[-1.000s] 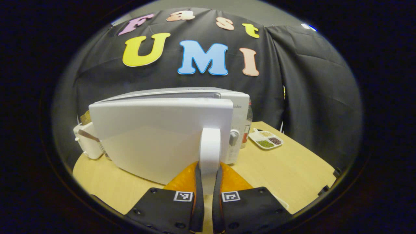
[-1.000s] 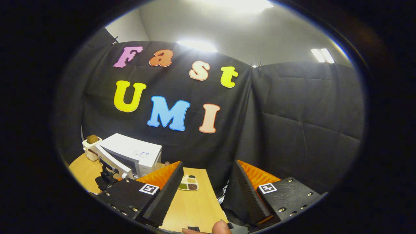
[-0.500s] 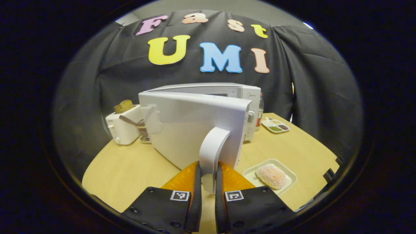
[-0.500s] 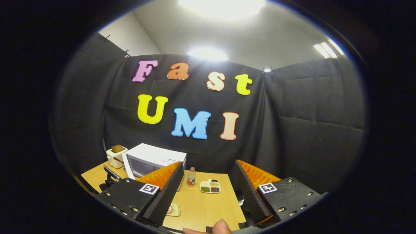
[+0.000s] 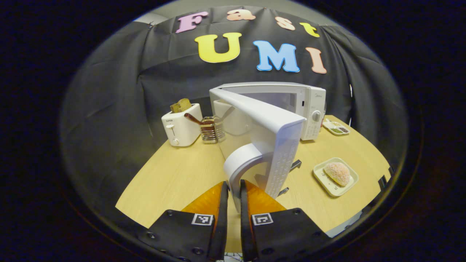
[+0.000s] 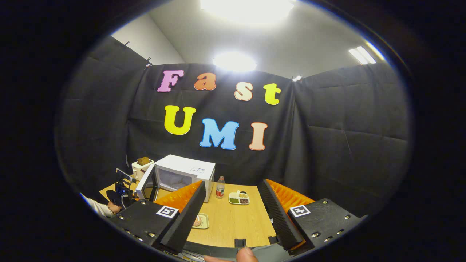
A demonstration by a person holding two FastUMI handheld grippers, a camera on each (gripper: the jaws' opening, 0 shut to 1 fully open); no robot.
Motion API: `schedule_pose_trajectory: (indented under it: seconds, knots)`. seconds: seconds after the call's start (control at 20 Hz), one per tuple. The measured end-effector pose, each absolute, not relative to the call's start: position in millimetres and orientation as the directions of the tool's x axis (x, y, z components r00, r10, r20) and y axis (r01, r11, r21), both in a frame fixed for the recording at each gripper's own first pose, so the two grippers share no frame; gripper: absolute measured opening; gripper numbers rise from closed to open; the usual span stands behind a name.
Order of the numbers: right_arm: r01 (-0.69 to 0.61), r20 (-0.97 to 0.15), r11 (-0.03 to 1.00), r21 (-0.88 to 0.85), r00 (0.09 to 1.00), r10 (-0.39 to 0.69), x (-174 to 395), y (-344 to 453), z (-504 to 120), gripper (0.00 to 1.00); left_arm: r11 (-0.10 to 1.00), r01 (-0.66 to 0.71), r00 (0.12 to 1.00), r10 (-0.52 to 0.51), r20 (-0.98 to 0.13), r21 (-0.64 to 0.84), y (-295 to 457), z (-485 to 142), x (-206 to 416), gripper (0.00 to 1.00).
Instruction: Open the microwave oven with the left hand, put the food in, and close the microwave oven.
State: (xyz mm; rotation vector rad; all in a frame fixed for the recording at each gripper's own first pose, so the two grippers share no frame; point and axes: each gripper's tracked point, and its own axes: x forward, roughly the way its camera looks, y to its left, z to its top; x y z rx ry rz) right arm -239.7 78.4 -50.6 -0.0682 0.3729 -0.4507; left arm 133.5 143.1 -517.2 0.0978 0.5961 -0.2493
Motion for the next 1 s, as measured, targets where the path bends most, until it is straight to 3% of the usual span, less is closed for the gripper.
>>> schedule_pose_trajectory:
  seconds: [0.1,0.3,0.45,0.8,1.0]
  knots:
    - [0.430,-0.365,0.888,-0.163,0.810,-0.459,-233.1,83.8,-65.2,0.95,0.966,0.259,0.804,-0.222,-0.552,-0.012,157.6,-519.8,131.4,0.25]
    - [0.398,-0.403,0.906,-0.145,0.812,-0.421,-185.0,114.6,-92.2,0.95,0.966,0.247,0.775,-0.149,-0.614,0.077,220.3,-550.5,128.4,0.23]
    - [0.405,-0.425,0.904,-0.133,0.801,-0.422,-158.4,130.8,-114.9,0.96,0.976,0.211,0.769,-0.127,-0.627,0.060,268.5,-560.3,125.8,0.25]
    - [0.323,-0.562,0.947,-0.002,0.782,-0.268,-112.7,166.0,-185.0,0.96,0.993,0.101,0.766,-0.040,-0.642,0.059,345.0,-559.4,109.7,0.23]
    - [0.277,-0.591,0.961,-0.018,0.772,-0.234,-86.4,147.7,-221.7,0.95,0.997,0.041,0.755,0.015,-0.655,0.070,355.8,-557.1,102.2,0.24]
